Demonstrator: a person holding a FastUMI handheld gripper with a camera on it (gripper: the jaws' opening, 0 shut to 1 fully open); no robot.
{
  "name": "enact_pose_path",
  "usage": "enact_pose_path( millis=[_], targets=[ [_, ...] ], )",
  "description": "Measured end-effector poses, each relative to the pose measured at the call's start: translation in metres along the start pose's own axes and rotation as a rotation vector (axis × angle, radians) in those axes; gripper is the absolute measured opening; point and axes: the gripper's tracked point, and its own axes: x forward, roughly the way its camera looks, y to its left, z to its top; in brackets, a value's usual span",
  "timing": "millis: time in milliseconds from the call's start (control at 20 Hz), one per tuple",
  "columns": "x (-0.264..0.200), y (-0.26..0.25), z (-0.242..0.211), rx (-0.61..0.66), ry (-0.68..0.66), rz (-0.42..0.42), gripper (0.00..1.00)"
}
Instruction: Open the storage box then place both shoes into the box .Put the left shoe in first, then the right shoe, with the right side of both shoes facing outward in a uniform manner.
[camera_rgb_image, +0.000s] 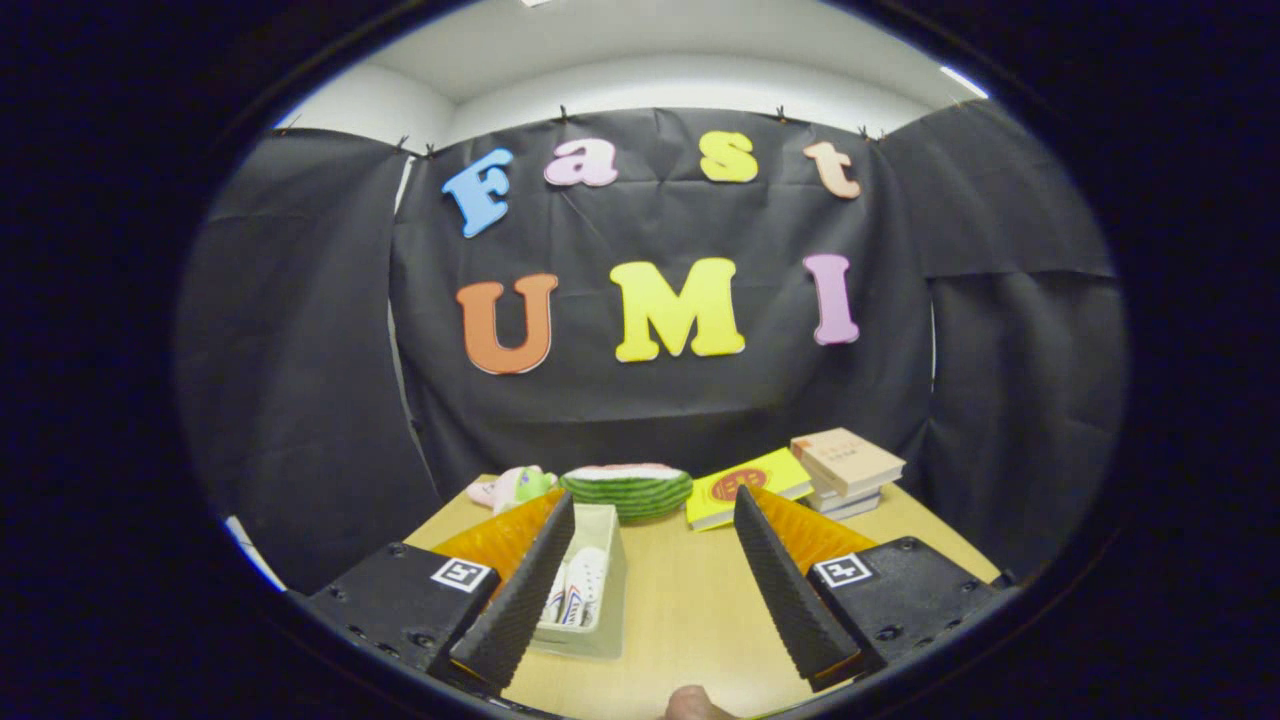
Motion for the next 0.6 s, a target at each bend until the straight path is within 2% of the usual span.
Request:
enact_pose_path(
  millis=[250, 500, 600],
  targets=[
    [-0.041, -0.026, 0.042, -0.053, -0.147, -0.009, 1.00],
    [-0.074, -0.054, 0.060, -0.065, -0.185, -0.068, 1.00],
    [-0.074, -0.047, 0.061, -0.056, -0.175, -0.053, 1.00]
  ],
)
